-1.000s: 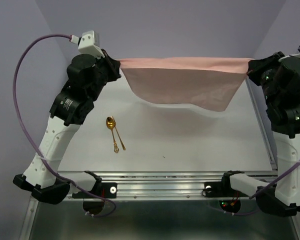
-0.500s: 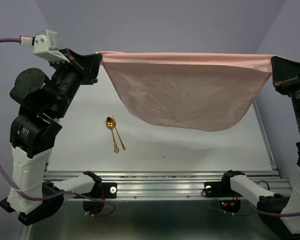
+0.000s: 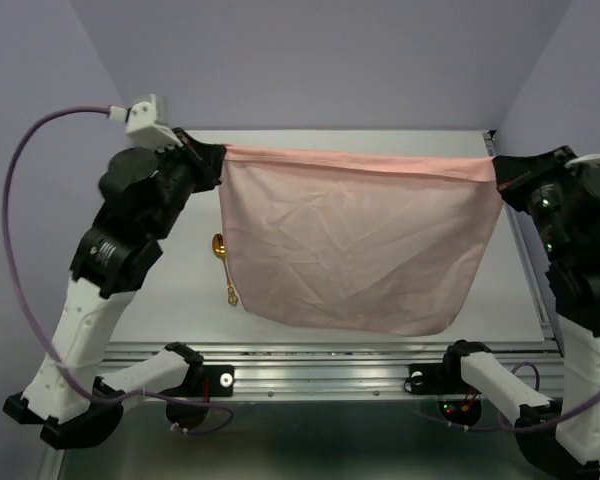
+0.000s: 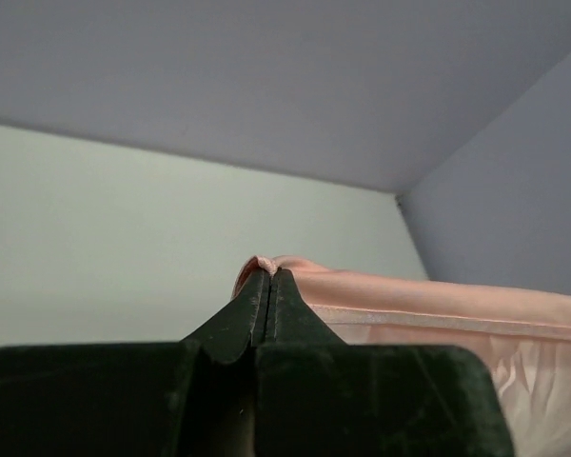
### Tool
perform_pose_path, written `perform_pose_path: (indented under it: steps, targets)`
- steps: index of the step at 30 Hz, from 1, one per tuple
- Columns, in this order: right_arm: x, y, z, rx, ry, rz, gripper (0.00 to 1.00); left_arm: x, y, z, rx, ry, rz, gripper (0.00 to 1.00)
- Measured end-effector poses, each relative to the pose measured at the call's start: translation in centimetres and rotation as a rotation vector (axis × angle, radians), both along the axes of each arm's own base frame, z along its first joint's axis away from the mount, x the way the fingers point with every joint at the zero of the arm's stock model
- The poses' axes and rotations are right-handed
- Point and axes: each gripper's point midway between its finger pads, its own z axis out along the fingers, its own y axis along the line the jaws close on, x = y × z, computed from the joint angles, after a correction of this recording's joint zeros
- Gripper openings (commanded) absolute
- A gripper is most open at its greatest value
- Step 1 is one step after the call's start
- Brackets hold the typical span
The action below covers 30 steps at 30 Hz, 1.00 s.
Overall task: Fold the napkin into a case and place the utensils inside
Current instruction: Fold and flatten the napkin at the center of the board.
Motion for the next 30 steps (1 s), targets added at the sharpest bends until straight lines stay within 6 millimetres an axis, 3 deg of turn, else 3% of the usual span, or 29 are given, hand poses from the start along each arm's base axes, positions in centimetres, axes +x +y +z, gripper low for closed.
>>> perform_pose_path:
  steps: [4, 7, 8, 11, 13, 20, 25, 30]
  targets:
    - [6.3, -0.5, -10.4, -0.057, 0.292, -0.063, 0.01, 5.4, -1.3, -9.3, 0.102, 0.186, 0.036, 0.00]
    - [11.0, -0.2, -18.5, -0.136, 0.517, -0.063, 0.01, 10.2, -2.0, -18.0, 0.179, 0.375, 0.045, 0.00]
    - [12.2, -0.2, -20.8, -0.158, 0.575, -0.059, 0.01, 11.1, -2.1, -20.2, 0.192, 0.421, 0.042, 0.00]
    - [15.0, 0.0, -26.4, -0.200, 0.707, -0.055, 0.01, 13.2, -2.0, -25.0, 0.221, 0.529, 0.047, 0.00]
    - [16.8, 0.0, -29.7, -0.221, 0.771, -0.060, 0.01, 14.3, -1.9, -26.4, 0.227, 0.553, 0.050, 0.00]
    - [22.3, -0.1, -35.8, -0.271, 0.860, -0.079, 0.01, 19.6, -2.6, -29.1, 0.241, 0.588, 0.051, 0.00]
    - [26.5, -1.4, -37.6, -0.254, 0.853, -0.094, 0.01, 23.9, -4.3, -31.4, 0.232, 0.603, 0.008, 0.00]
    - [27.8, -4.9, -38.3, -0.206, 0.850, -0.138, 0.01, 26.3, -5.8, -33.6, 0.217, 0.633, -0.043, 0.00]
